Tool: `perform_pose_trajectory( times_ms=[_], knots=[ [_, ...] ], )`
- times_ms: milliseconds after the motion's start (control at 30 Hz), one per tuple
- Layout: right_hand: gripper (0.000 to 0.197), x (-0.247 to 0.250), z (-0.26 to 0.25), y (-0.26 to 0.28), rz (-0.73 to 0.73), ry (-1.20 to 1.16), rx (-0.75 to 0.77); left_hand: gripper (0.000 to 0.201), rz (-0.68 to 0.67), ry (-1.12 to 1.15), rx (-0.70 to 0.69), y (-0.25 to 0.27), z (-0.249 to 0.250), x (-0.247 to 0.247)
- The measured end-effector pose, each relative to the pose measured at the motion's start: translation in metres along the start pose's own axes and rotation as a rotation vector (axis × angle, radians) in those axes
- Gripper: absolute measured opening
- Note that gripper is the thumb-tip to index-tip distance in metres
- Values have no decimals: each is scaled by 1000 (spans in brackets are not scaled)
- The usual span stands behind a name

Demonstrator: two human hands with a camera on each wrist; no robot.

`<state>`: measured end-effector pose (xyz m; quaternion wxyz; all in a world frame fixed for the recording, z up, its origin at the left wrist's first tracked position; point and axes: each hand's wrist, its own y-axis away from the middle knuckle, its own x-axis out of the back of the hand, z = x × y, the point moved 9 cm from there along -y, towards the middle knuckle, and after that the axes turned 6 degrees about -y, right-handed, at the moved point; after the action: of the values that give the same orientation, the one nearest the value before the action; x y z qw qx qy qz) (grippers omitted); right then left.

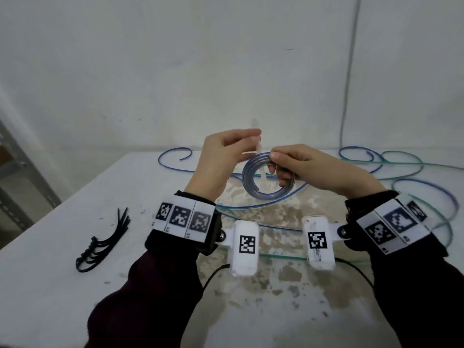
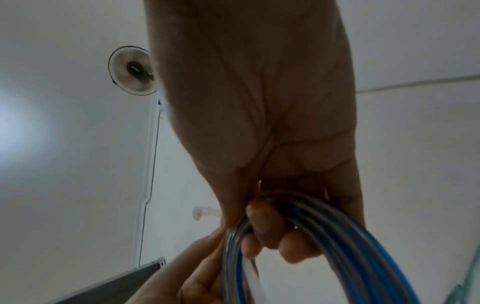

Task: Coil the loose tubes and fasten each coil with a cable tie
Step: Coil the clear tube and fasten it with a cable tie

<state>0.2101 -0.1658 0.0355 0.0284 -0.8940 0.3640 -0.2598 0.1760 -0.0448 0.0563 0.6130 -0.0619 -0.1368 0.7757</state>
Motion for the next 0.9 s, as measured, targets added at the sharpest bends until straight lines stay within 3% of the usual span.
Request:
perform_pose_trajectory(
  times_ms=[100, 233, 433, 700, 900],
  knots=[
    [34, 9, -4, 4, -17, 31, 21, 15, 49, 34, -33, -9, 5, -10],
    [35, 24, -6, -3, 3, 102, 67, 26, 19, -60, -42, -21, 3, -29],
    [34, 40, 10, -21, 70, 54, 69, 5, -48, -93, -29, -46, -7, -37],
    [36, 48, 17, -36, 131, 46, 42, 21, -161, -214, -28, -62, -13, -41],
    [39, 33, 1, -51, 120, 18, 31, 21, -207, -138, -84, -61, -5, -23]
  ],
)
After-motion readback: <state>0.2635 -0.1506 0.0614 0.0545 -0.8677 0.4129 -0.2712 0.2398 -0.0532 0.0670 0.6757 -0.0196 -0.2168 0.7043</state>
